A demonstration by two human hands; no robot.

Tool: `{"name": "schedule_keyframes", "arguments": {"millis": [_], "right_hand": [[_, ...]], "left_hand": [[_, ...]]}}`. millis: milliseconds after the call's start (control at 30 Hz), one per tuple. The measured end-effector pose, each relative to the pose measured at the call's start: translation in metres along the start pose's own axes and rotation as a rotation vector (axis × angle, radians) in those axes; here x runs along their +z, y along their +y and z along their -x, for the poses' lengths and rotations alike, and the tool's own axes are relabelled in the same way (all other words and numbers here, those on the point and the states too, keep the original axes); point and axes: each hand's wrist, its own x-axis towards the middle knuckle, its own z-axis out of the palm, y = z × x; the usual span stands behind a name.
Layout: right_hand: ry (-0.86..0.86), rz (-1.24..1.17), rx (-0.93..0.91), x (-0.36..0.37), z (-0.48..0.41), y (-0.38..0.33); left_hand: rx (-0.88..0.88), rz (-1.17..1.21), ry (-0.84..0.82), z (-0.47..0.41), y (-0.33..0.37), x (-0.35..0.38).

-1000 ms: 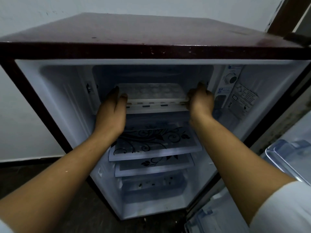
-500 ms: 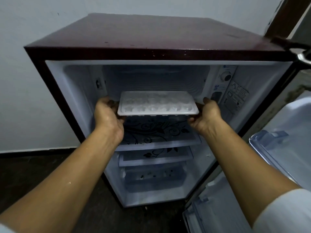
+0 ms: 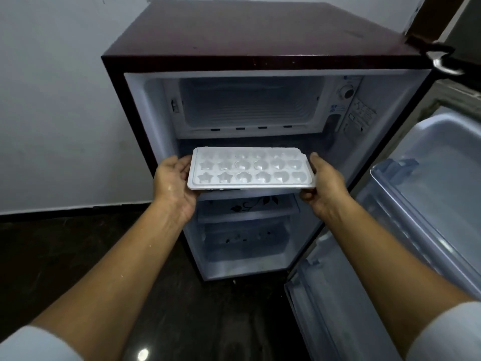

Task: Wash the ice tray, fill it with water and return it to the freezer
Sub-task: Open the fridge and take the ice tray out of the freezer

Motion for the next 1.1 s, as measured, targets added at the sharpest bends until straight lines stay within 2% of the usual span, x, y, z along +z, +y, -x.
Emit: {"name": "schedule_keyframes", "arguments": {"millis": [200,500,833,1100], "right_hand": [[0.021,-0.009,0.027,-0.015,0.076,0.024],[0.075,-0.027,0.012,-0.048,0.198,0.073],[0.294,-0.016,0.019,-0.110,0.314,0.135],[0.565,-0.122,0.013,-0.202,0.393,0.174]], "left_hand": [[-0.043,-0.052,-0.019,0.048,0.004,-0.042],[-0.080,-0.157,-0.160,0.128,0.003,-0.107],[-0.220,-0.355,-0.256,0.201,-0.035,-0.144],[-0.331,-0.548,-0.472,0.263,-0.102,-0.126]]}}
